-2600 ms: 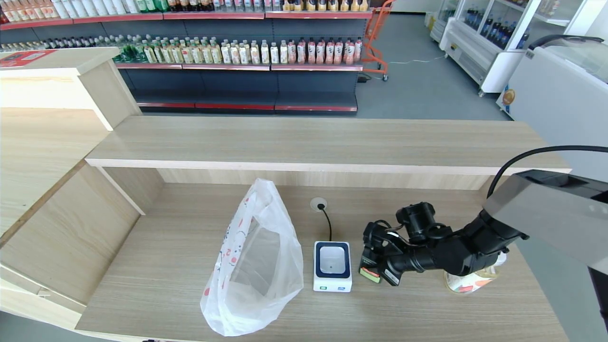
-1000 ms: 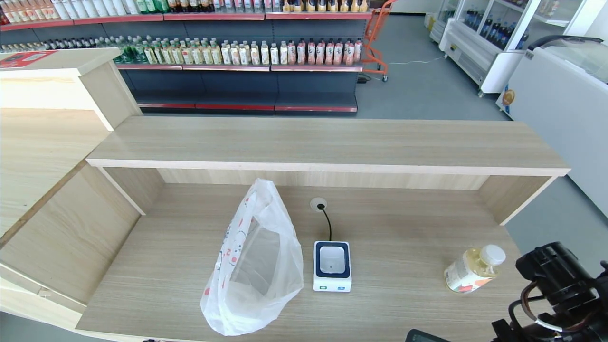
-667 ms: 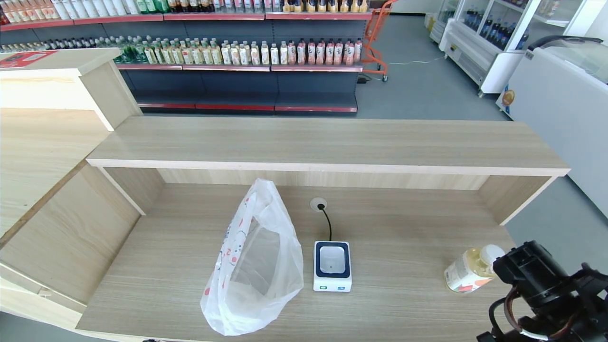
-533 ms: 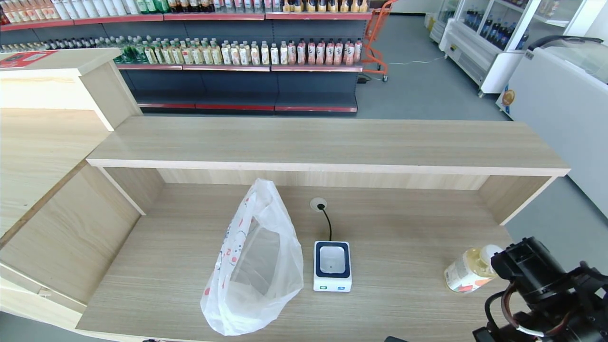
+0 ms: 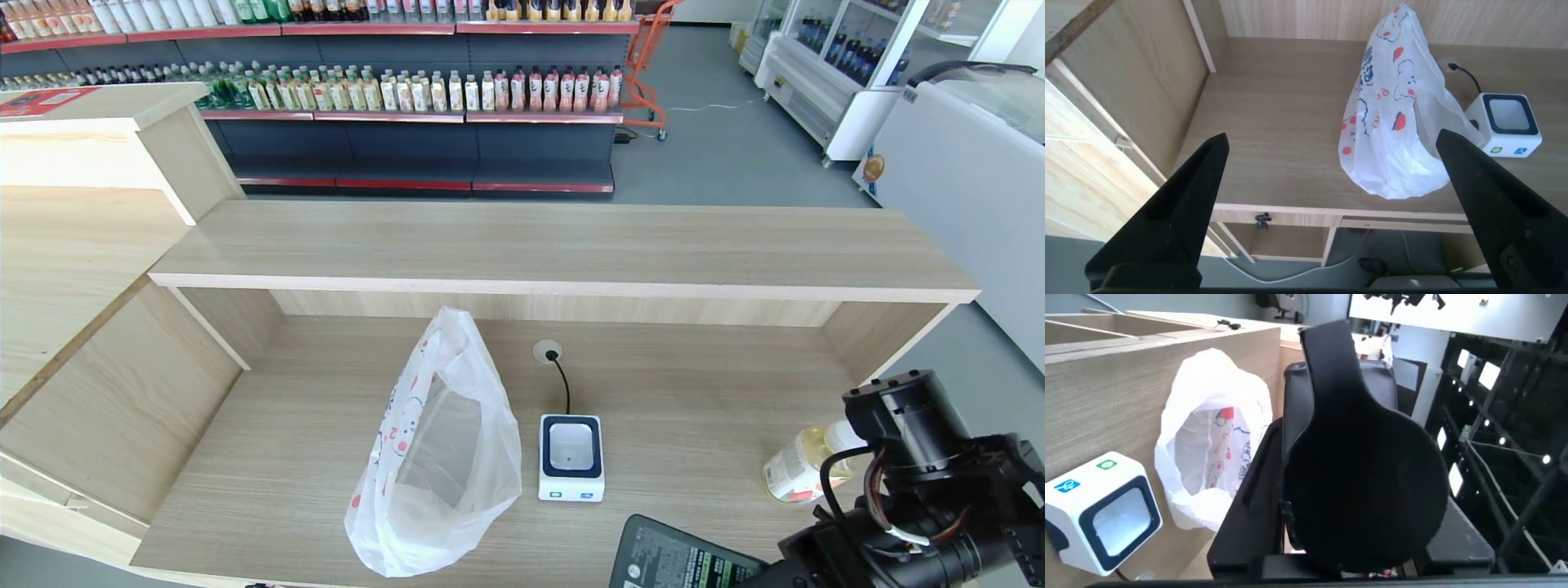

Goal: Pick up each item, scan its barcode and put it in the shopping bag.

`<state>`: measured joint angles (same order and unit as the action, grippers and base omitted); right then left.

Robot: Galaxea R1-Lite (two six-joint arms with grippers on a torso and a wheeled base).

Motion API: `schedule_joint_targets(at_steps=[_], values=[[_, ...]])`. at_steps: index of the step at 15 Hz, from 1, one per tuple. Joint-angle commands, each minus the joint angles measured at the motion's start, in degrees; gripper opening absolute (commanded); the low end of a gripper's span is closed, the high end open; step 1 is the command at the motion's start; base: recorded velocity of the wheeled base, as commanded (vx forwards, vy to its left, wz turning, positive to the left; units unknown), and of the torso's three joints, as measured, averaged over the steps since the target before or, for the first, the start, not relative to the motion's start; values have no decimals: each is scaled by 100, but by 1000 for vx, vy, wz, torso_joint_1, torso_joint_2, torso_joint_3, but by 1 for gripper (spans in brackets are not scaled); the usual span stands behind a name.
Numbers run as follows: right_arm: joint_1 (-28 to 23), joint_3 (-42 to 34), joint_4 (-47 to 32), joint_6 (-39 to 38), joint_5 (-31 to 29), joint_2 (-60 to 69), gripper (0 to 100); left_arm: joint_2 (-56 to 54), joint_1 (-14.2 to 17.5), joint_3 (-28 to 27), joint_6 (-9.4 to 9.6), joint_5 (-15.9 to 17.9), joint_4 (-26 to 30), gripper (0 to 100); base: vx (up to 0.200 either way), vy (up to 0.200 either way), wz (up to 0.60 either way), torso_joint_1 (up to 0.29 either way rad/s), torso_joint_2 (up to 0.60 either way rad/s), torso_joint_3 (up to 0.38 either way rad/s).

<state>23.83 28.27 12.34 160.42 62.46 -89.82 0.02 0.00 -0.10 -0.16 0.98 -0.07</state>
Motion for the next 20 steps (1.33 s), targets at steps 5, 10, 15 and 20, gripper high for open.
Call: schedule_joint_targets(at_steps=[5,10,15,20], values=[[43,-331,6,458,134,351,0,-2,0,1,-2,-1,-1,100,0,0,0,0,0,0],[34,-551,-56,458,126,606,0,-2,0,1,-2,-1,-1,100,0,0,0,0,0,0],[-1,-603,-161,458,126,747,0,-2,0,1,-2,-1,-1,100,0,0,0,0,0,0],[-309,-612,-364,458,126,773,0,-2,0,1,-2,-1,-1,100,0,0,0,0,0,0]])
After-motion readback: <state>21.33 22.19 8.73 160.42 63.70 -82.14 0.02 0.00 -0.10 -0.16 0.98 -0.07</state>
